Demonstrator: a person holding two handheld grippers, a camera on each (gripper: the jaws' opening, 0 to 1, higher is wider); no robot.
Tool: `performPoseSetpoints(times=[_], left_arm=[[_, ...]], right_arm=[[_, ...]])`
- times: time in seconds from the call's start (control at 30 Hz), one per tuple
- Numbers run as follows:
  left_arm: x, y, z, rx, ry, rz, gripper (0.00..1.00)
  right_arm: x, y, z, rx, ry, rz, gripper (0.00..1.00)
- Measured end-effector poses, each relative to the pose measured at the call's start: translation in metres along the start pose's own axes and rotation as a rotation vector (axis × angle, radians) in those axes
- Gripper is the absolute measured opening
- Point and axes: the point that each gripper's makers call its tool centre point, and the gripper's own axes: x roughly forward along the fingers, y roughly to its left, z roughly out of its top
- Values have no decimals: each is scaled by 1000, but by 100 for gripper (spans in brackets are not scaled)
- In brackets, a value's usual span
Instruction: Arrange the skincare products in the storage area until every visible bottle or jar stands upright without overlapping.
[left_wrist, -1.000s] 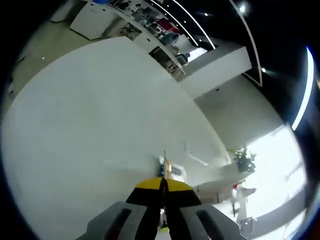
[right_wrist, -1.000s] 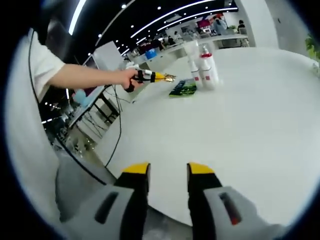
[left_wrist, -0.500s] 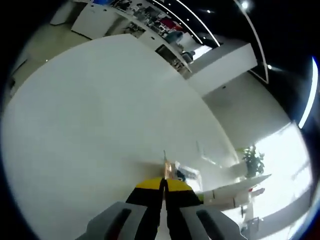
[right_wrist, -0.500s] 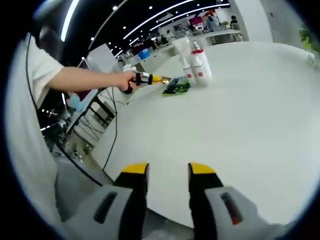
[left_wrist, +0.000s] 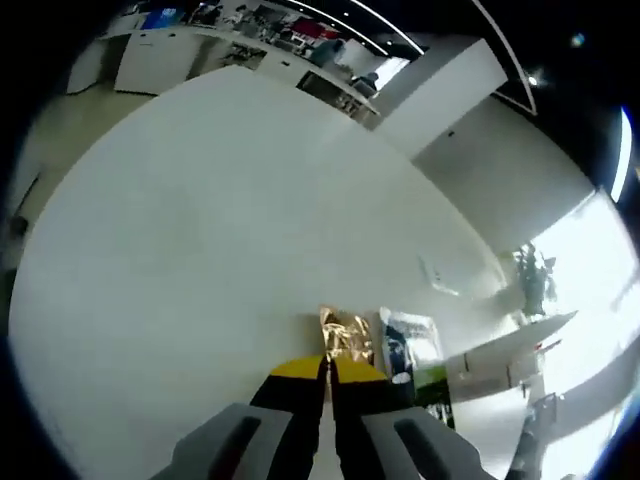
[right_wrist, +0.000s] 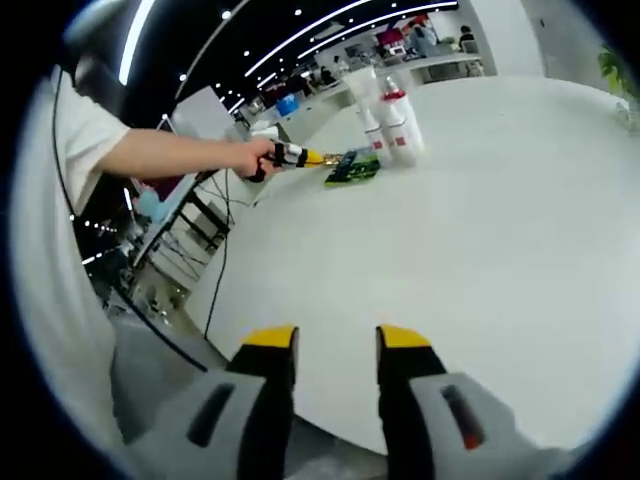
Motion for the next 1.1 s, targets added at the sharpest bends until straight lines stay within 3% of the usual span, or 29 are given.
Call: performPoseSetpoints(times=[0.2,0.37,0.53,0.6,0.67,0.73,0.8,0.83,0.9,1.0,1.03,1.1], left_arm=[[5,12,-1,60,41,47,4],[7,19,5,42,36,60,5],[-2,14,8,1,12,69,20],[-9,17,13,22,-1,84,25],[-20,22,19,94,-17,105,26],[-38,20,11,161,26,141,28],[-53,31,16,293,57,195,30],[-65,41,16,413,105,244,30],[-82,56,8,550,209,287,32],[-106,82,-5,676,332,354,34],[-111,89,-13,642,375,329,34],[-119,108,-17,592,419,349,42]], right_arm=[[-1,-1,1,6,-3,-2,32],[0,0,0,7,1,2,32],[0,0,0,7,1,6,32],[0,0,1,8,-1,7,32],[1,1,1,9,-5,9,32],[0,3,1,9,-3,17,32],[0,5,1,5,-5,29,32],[0,6,1,3,-5,33,32],[0,7,2,1,-6,40,32],[0,8,3,1,-15,39,32],[0,8,3,2,-17,39,32],[0,8,3,1,-18,40,32]])
